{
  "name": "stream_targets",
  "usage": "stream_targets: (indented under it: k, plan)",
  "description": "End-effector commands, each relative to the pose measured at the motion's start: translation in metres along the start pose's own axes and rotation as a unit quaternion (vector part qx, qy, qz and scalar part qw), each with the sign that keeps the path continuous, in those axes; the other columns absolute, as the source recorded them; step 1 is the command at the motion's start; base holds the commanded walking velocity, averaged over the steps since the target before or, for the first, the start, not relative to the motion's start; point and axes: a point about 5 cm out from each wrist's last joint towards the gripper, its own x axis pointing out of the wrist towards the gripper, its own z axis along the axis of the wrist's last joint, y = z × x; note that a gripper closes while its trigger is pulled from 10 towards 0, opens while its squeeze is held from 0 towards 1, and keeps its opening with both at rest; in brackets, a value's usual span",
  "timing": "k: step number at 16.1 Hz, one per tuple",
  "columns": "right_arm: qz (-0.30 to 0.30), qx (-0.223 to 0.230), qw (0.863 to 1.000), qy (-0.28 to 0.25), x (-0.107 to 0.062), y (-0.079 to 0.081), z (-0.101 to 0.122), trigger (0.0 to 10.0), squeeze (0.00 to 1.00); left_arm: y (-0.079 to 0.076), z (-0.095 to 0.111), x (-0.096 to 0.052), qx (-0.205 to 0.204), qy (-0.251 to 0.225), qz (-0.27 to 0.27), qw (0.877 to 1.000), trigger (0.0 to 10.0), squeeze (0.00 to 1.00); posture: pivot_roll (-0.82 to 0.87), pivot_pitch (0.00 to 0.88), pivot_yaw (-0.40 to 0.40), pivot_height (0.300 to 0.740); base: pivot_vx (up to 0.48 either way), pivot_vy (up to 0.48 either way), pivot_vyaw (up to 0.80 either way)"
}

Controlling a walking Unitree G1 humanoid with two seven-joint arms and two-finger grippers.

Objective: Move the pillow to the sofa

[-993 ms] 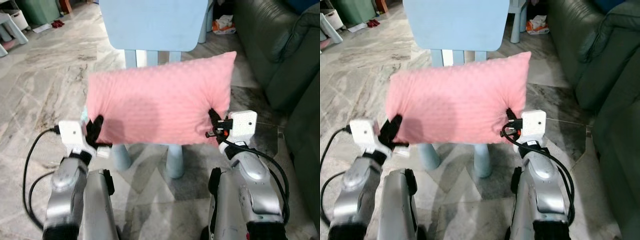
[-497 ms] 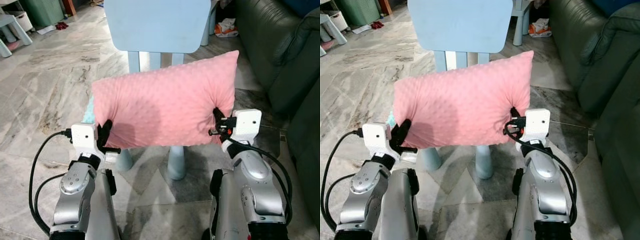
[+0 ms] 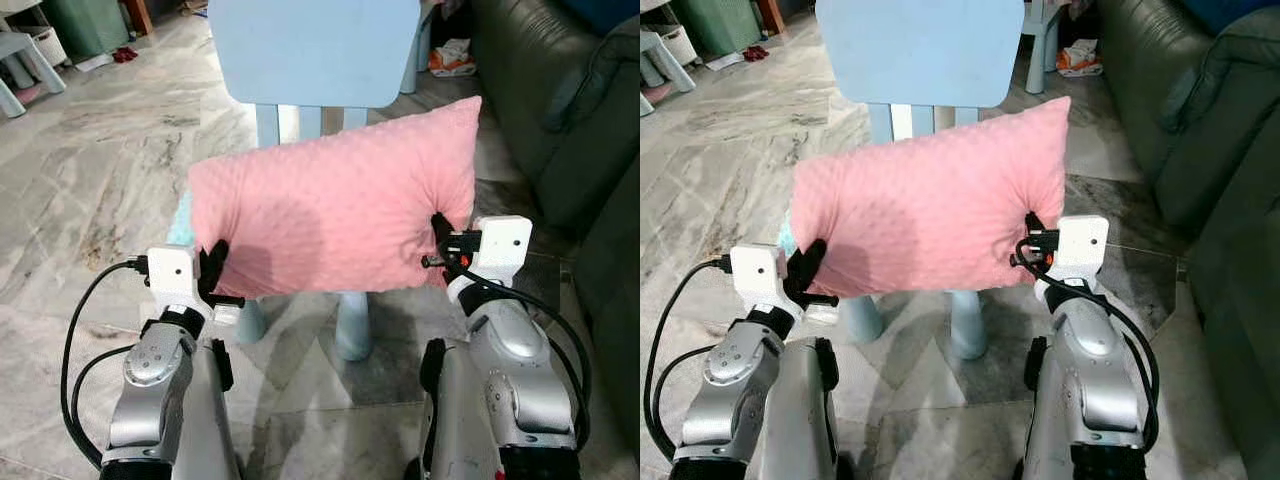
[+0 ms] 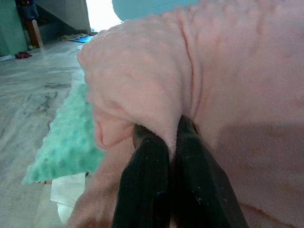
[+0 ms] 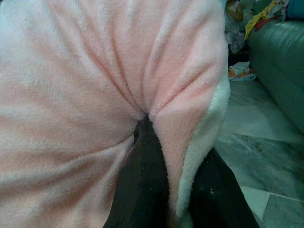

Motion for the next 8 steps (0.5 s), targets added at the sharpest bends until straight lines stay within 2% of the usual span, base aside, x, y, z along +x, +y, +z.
stream_targets:
  k: [1, 8]
  plan:
    - [-0.012, -0.005, 1.0, -0.019, -0.0009, -0.004, 0.0098, 10.0, 0.0, 0.0024, 0.0046, -0.0019, 0.009, -0.005, 0.006, 1.0, 10.0, 0.0, -0.11, 0.0, 0.05, 0.433, 0.0, 0.0, 0.0]
    - [-0.011, -0.002, 1.0, -0.014, -0.0025, -0.0032, 0.0096, 10.0, 0.0, -0.0045, 0.0021, 0.0002, 0.008, 0.001, -0.007, 1.0, 10.0, 0.0, -0.12, 0.0, 0.051, 0.518, 0.0, 0.0, 0.0]
